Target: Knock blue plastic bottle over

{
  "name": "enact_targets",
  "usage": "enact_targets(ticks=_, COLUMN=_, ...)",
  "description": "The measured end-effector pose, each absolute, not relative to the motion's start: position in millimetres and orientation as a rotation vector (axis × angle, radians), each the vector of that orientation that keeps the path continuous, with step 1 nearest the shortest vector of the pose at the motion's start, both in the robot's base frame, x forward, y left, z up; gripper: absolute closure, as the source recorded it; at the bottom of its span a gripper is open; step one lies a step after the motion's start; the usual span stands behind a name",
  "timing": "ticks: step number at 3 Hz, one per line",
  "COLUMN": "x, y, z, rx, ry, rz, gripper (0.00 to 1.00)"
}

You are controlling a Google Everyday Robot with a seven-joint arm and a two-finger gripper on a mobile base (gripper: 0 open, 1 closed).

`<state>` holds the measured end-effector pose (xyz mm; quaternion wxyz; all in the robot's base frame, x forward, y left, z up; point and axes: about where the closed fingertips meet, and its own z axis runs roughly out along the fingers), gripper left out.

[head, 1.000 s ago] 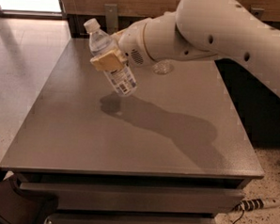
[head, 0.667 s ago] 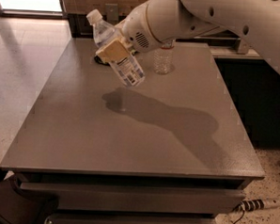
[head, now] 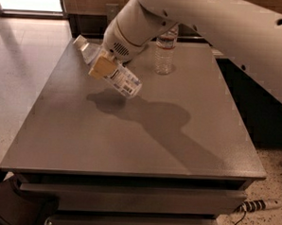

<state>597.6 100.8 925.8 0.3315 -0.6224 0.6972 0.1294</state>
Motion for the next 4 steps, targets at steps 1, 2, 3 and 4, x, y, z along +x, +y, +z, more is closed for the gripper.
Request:
enact_targets(ticks=1, x=600, y=130, z=871, rx=-1.714, ry=1.907, rz=0.28, gripper=1.0)
enact_targets(ticks=2, x=605, y=152, z=837, rx=-1.756, ry=1.932, rz=0.296, gripper=1.0)
enact_targets(ticks=3, x=605, y=155, z=833, rx=-1.763, ry=1.935, rz=0.299, gripper=0.86)
enact_targets(ticks=4, x=604, y=155, z=833, rx=-1.765, ry=1.933, rz=0.299, gripper=0.62)
